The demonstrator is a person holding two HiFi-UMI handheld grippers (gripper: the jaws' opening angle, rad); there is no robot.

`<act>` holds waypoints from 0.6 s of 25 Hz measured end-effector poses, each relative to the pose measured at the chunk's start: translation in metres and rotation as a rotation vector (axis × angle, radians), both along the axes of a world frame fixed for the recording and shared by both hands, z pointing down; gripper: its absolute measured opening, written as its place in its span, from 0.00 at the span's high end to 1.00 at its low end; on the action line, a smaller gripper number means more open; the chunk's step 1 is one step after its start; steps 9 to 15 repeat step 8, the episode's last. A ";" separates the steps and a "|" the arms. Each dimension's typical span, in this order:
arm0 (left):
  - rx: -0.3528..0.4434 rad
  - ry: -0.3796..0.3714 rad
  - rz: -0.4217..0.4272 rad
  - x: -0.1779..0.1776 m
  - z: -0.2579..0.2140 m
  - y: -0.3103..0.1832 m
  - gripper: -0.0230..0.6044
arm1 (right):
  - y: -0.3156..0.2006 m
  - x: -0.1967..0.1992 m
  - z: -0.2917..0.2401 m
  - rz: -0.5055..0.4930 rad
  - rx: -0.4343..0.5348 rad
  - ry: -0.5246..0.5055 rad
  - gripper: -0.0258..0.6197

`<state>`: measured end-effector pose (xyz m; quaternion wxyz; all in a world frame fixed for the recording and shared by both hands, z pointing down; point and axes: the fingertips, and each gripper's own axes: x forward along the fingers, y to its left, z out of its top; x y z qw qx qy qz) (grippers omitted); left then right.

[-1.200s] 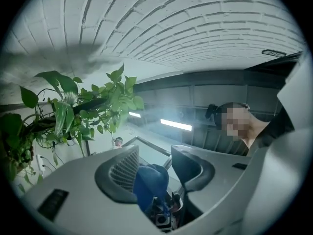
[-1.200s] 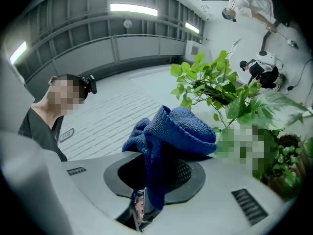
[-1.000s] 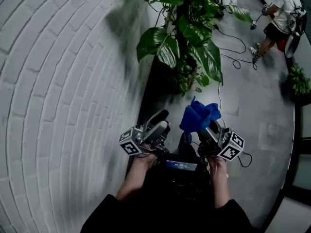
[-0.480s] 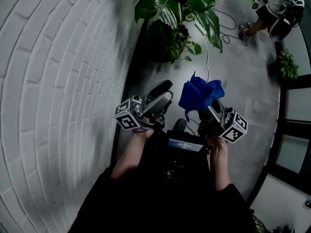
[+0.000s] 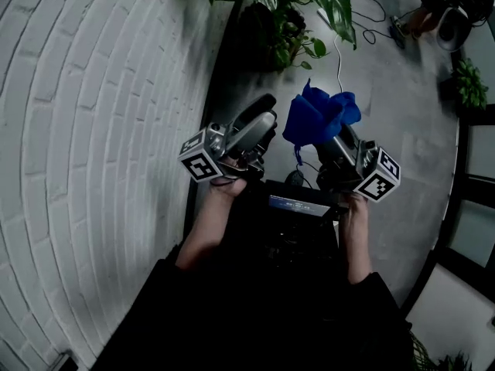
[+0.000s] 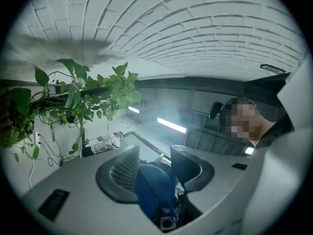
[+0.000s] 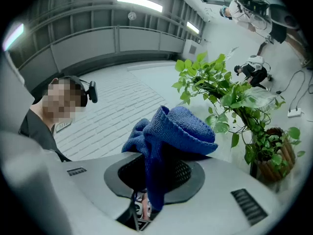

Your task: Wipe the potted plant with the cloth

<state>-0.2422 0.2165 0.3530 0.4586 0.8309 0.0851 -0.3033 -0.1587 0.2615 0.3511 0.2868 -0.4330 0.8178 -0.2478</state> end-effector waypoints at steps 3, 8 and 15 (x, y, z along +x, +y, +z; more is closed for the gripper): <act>0.001 -0.016 0.000 0.002 0.007 0.002 0.64 | 0.001 0.003 0.005 0.005 0.013 -0.013 0.80; -0.008 -0.024 -0.010 -0.001 0.018 0.006 0.64 | 0.003 0.001 0.015 -0.002 0.010 -0.023 0.80; -0.008 -0.024 -0.010 -0.001 0.018 0.006 0.64 | 0.003 0.001 0.015 -0.002 0.010 -0.023 0.80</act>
